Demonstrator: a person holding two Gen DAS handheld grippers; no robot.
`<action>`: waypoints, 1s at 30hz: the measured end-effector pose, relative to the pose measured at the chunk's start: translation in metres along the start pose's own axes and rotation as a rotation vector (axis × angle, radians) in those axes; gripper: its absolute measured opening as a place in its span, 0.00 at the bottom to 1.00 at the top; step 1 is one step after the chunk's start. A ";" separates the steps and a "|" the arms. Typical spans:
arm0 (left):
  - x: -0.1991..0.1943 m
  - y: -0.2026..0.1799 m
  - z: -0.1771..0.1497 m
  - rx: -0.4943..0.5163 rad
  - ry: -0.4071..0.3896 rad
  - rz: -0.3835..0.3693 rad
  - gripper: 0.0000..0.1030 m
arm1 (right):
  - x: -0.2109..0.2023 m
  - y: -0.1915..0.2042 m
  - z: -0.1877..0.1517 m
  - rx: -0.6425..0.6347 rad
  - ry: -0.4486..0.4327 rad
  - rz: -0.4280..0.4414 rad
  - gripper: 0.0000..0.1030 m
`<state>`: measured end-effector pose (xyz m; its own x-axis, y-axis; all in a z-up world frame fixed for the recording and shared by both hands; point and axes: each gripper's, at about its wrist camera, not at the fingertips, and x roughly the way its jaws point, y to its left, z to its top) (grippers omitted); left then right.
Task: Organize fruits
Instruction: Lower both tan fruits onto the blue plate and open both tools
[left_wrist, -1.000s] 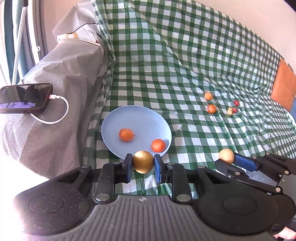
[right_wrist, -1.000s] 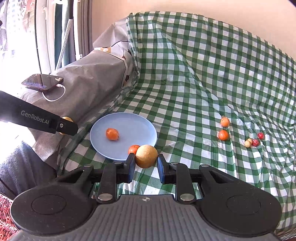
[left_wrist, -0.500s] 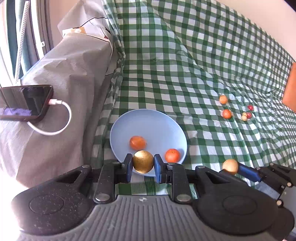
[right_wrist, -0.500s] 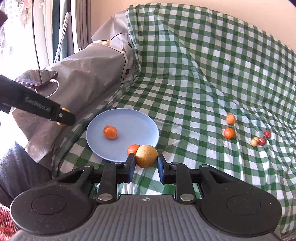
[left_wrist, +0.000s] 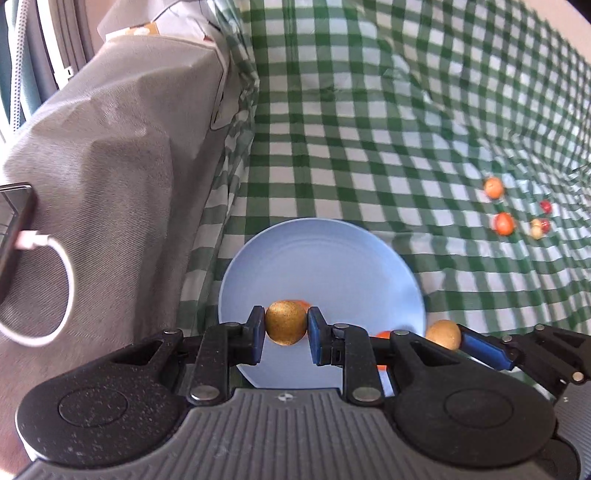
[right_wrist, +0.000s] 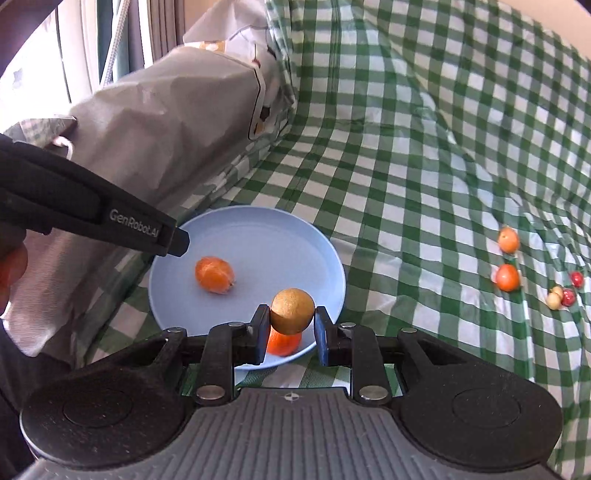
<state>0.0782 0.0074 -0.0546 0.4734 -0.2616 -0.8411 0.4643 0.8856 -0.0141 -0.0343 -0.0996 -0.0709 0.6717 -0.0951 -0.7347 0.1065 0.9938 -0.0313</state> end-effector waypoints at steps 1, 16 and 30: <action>0.007 0.001 0.001 0.003 0.008 0.006 0.26 | 0.006 0.000 0.001 -0.003 0.011 -0.001 0.26; -0.032 0.001 -0.020 0.039 -0.033 0.030 1.00 | 0.013 -0.005 0.009 0.002 0.062 0.028 0.79; -0.112 -0.002 -0.092 0.018 -0.063 0.065 1.00 | -0.093 0.003 -0.051 0.050 0.008 -0.028 0.94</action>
<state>-0.0445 0.0703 -0.0100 0.5489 -0.2284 -0.8041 0.4447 0.8943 0.0496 -0.1336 -0.0847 -0.0374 0.6623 -0.1222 -0.7392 0.1618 0.9867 -0.0182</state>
